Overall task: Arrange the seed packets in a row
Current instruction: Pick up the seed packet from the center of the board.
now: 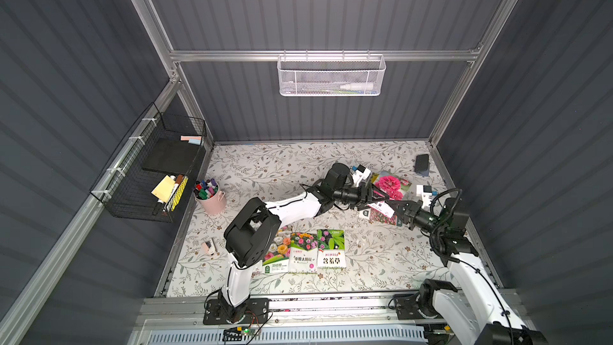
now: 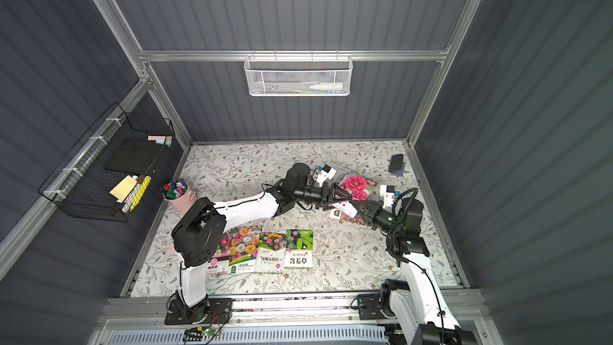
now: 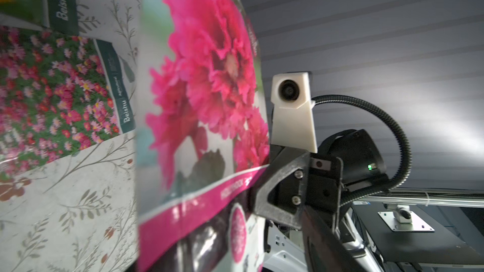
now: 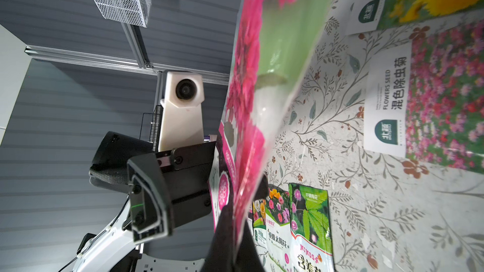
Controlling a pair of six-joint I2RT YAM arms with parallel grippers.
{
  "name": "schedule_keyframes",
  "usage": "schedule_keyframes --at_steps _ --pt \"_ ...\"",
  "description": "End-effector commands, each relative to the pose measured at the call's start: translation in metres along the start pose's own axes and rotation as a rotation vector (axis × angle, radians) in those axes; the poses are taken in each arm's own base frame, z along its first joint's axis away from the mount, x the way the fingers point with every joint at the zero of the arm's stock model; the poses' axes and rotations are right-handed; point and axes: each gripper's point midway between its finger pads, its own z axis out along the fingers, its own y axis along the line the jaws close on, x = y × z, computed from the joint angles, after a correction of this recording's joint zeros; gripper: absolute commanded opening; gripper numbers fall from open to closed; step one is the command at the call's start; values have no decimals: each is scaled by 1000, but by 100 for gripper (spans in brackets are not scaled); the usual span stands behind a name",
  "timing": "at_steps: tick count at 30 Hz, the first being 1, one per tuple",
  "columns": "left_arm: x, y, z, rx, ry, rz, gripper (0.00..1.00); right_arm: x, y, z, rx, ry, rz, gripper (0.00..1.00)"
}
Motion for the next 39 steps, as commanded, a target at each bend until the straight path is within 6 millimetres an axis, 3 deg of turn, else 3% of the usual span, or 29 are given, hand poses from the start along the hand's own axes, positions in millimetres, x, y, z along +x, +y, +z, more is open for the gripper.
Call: schedule_keyframes --at_steps 1,7,12,17,22,28,31,34,35,36,39 --pt "-3 -3 -18 -51 0 61 67 5 11 1 -39 40 -28 0" --pt "-23 -1 -33 -27 -46 37 64 15 9 1 -46 94 -34 0" --pt "-41 -10 -30 39 -76 21 59 20 2 2 -43 127 -22 0" --pt "-56 -14 -21 97 -95 -7 41 24 -4 5 -47 159 -5 0" --pt "-59 -14 -18 127 -92 -30 28 26 -3 5 -55 174 -14 0" --pt "-57 -7 -18 122 -94 -44 2 22 -2 7 -52 179 -15 0" --pt "-56 -4 -20 107 -115 -34 0 20 -5 9 -42 173 -7 20" --pt "-59 -1 -26 85 -171 -9 0 19 -11 9 -21 151 13 62" --pt "-61 -2 -29 78 -203 8 0 18 -13 8 -17 141 18 71" --pt "-57 13 -32 43 -226 -8 0 19 -13 8 -17 136 18 77" --pt "-61 28 -45 -27 -348 8 0 19 -18 7 -8 112 23 85"
